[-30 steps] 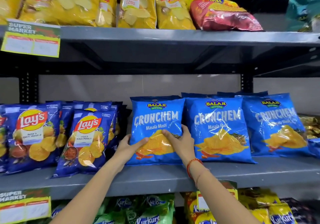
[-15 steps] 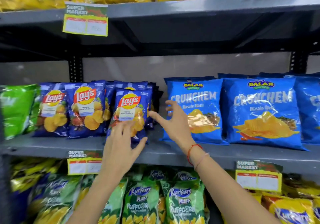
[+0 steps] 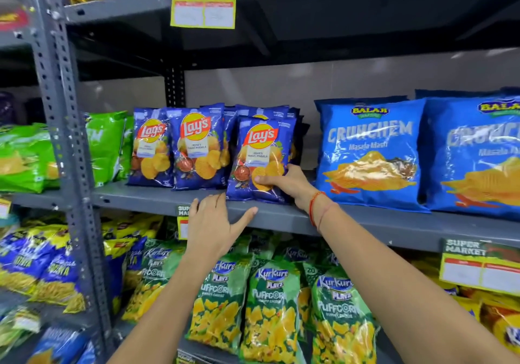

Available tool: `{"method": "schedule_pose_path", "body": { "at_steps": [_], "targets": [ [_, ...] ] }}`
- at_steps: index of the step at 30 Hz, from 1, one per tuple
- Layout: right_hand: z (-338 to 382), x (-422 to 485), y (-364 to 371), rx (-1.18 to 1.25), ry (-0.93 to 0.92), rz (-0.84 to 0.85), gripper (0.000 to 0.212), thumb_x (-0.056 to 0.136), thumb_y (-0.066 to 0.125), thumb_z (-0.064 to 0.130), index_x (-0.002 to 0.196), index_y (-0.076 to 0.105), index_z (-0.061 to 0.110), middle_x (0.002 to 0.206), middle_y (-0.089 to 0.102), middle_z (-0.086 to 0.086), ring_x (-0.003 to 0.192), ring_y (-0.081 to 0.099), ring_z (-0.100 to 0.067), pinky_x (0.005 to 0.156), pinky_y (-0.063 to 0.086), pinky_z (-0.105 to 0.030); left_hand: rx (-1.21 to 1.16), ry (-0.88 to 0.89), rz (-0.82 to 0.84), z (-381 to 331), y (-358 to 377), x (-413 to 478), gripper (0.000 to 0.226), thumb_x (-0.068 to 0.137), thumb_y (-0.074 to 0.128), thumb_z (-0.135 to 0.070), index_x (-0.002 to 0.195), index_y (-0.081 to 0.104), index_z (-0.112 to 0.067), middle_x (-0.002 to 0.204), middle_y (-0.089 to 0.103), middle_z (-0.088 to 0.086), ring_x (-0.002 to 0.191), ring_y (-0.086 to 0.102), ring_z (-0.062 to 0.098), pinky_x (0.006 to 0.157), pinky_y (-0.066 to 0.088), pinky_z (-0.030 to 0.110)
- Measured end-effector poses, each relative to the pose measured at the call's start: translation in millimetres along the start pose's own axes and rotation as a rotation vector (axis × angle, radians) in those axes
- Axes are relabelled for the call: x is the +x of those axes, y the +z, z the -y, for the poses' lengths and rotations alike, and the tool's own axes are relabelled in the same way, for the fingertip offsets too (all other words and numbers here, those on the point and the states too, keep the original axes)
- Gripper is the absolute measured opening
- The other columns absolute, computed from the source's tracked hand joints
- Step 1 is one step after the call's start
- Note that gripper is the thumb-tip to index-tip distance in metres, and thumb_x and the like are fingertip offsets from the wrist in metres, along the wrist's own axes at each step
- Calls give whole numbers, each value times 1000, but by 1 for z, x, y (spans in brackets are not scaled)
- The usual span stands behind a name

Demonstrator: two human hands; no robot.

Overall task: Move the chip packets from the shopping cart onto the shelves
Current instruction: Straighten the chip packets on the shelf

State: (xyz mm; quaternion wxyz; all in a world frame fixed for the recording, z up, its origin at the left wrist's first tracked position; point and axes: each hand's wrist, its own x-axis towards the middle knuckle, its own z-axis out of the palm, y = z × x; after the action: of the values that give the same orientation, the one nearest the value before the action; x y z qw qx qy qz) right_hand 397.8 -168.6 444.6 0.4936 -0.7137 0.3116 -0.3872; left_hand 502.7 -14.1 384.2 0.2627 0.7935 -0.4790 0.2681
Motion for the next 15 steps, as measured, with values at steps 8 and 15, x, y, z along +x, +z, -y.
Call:
{"method": "schedule_pose_path", "body": {
  "at_steps": [8, 15],
  "targets": [
    [10, 4, 8, 75, -148, -71, 82, 45, 91, 28, 118, 58, 10, 114, 70, -9, 106, 65, -24, 98, 50, -46, 10, 10, 9, -2, -1, 0, 105, 73, 4, -81, 108, 62, -1, 112, 67, 13, 109, 58, 28, 102, 35, 47],
    [11, 4, 17, -215, -148, -132, 73, 57, 88, 33, 117, 54, 9, 124, 61, -13, 117, 55, -28, 100, 47, -39, -7, 0, 18, -2, 2, -2, 106, 75, 5, -81, 111, 62, 1, 114, 67, 15, 111, 59, 28, 102, 36, 49]
  ]
}}
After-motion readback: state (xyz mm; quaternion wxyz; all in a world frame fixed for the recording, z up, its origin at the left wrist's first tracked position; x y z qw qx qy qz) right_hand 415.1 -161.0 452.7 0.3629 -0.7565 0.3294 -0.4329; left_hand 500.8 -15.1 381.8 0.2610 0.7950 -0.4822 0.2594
